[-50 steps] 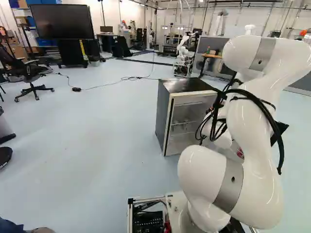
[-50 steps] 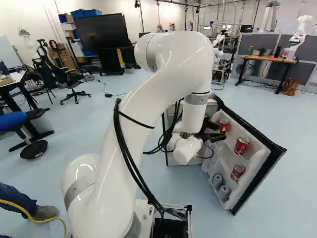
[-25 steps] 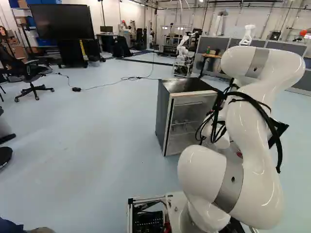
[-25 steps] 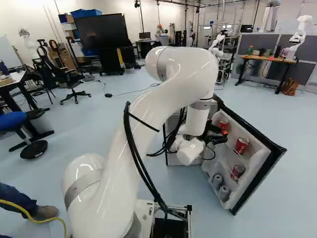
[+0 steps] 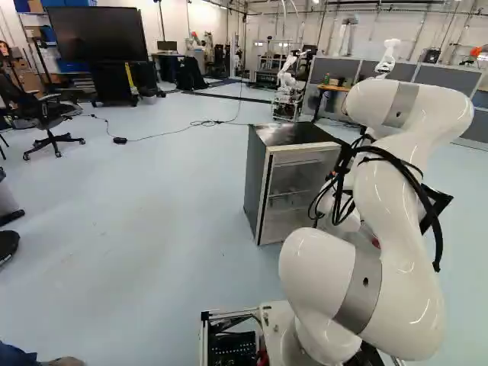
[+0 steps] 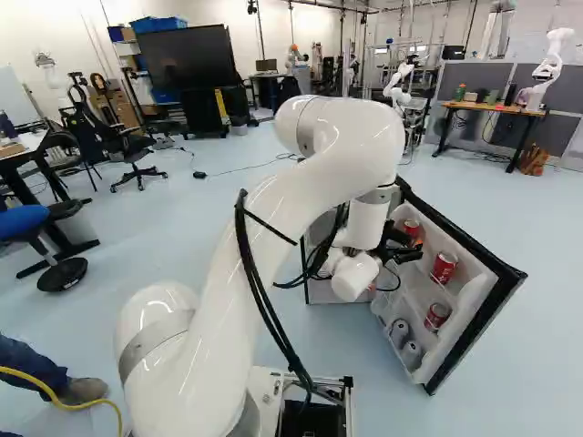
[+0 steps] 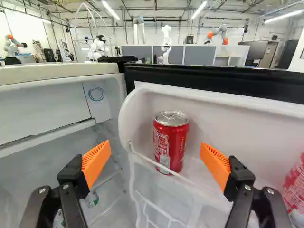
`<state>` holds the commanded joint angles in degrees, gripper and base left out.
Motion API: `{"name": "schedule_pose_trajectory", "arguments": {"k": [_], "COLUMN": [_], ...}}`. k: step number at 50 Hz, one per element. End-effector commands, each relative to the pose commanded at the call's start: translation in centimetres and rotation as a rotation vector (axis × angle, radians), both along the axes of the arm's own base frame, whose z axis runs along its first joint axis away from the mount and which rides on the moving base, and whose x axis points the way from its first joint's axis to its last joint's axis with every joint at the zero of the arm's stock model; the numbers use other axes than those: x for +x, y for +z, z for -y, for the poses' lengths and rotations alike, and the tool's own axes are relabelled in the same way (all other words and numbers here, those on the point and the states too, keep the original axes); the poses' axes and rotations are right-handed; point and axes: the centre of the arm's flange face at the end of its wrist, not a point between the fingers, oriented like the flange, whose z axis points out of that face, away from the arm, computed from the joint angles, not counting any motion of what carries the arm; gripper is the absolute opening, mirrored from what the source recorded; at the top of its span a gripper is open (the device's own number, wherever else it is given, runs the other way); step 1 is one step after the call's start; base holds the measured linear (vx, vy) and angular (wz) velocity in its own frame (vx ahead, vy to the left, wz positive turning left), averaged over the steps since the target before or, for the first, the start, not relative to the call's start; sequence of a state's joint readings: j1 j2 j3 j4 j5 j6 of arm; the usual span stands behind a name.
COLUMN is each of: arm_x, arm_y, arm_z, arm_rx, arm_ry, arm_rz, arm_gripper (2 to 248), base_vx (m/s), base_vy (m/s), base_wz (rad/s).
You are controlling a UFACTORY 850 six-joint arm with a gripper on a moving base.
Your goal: Grab a drink from the fridge
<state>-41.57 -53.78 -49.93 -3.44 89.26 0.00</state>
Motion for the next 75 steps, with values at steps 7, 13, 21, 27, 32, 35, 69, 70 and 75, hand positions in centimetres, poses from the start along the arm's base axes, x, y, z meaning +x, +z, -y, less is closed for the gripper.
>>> {"name": "schedule_pose_trajectory", "arguments": {"k": [7, 13, 21, 27, 32, 35, 69, 70, 75], "arm_x": [0.1, 0.2, 0.3, 0.3, 0.3, 0.3, 0.3, 0.3, 0.3], "arm_y": [-0.2, -0.3, -0.4, -0.4, -0.4, -0.4, -0.4, -0.4, -0.4], "arm_z": [0.7, 1.2, 1.6, 1.6, 1.6, 1.6, 1.6, 1.6, 1.6], "arm_rx": [-0.005, -0.009, -0.011, -0.011, -0.011, -0.011, -0.011, -0.011, -0.011], "arm_ry": [-0.008, -0.015, -0.019, -0.019, -0.019, -0.019, -0.019, -0.019, -0.019], "arm_rz": [0.005, 0.01, 0.012, 0.012, 0.012, 0.012, 0.012, 0.012, 0.012], "arm_gripper": [247, 247, 247, 247, 236, 236, 91, 91, 91], "base_vx": [0.0, 0.0, 0.0, 0.0, 0.0, 0.0, 0.0, 0.0, 0.0], "base_vy": [0.0, 0.0, 0.0, 0.0, 0.0, 0.0, 0.0, 0.0, 0.0], "base_wz": [0.0, 0.0, 0.0, 0.0, 0.0, 0.0, 0.0, 0.0, 0.0]}}
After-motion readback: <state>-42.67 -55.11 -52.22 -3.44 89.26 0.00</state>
